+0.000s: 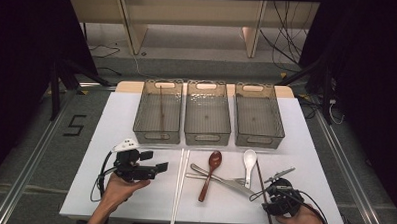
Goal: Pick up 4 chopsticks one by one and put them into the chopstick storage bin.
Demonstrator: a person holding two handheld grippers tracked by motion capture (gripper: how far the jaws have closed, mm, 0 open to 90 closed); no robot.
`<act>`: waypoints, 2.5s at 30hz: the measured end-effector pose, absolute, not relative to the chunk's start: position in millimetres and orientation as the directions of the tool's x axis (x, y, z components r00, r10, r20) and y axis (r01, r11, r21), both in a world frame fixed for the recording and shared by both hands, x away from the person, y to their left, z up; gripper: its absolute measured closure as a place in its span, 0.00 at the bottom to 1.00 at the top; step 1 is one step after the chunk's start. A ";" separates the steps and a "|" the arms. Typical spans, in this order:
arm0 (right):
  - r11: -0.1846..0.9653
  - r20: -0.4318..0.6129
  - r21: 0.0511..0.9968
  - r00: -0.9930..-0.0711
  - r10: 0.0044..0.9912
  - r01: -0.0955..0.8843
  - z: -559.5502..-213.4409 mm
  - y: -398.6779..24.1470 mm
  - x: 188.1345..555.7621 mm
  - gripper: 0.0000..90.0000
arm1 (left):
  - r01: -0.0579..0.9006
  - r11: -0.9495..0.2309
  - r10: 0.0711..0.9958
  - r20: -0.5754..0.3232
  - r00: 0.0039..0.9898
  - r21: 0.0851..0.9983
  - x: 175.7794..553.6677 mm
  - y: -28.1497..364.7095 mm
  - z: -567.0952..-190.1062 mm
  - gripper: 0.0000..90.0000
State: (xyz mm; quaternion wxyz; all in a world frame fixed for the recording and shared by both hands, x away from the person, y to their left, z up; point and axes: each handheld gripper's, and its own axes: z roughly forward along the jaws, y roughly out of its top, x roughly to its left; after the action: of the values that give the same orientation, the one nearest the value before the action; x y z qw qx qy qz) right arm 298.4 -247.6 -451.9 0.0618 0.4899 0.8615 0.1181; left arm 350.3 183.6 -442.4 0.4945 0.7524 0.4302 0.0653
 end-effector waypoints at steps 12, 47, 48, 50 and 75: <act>0.486 -0.011 0.205 -0.495 0.869 0.849 -453.2 -256.8 305.3 0.85 | 0.584 -0.165 0.712 -0.313 0.628 0.795 343.6 181.5 -445.9 0.21; 0.451 -0.016 0.238 -0.461 0.887 0.860 -438.8 -285.3 309.8 0.95 | 0.586 -0.163 0.714 -0.315 0.626 0.794 343.4 183.4 -446.2 0.21; 0.447 -0.018 0.246 -0.457 0.889 0.860 -437.9 -286.0 309.4 0.95 | 0.584 -0.162 0.714 -0.314 0.625 0.795 343.5 183.5 -446.4 0.21; 0.444 -0.020 0.253 -0.454 0.891 0.860 -435.1 -287.7 308.4 0.95 | 0.586 -0.158 0.715 -0.317 0.623 0.795 343.5 183.9 -446.3 0.21; 0.485 0.030 0.544 -0.594 0.804 0.684 -404.5 -230.0 309.5 0.95 | 0.620 -0.111 0.704 -0.379 0.600 0.777 343.5 174.6 -441.0 0.21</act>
State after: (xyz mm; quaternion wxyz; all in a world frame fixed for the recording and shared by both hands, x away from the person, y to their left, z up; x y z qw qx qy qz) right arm 309.5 -230.0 -404.5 0.1152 0.4358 0.8539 0.2600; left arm 343.5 174.6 -441.0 0.4968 0.7439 0.4449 0.0425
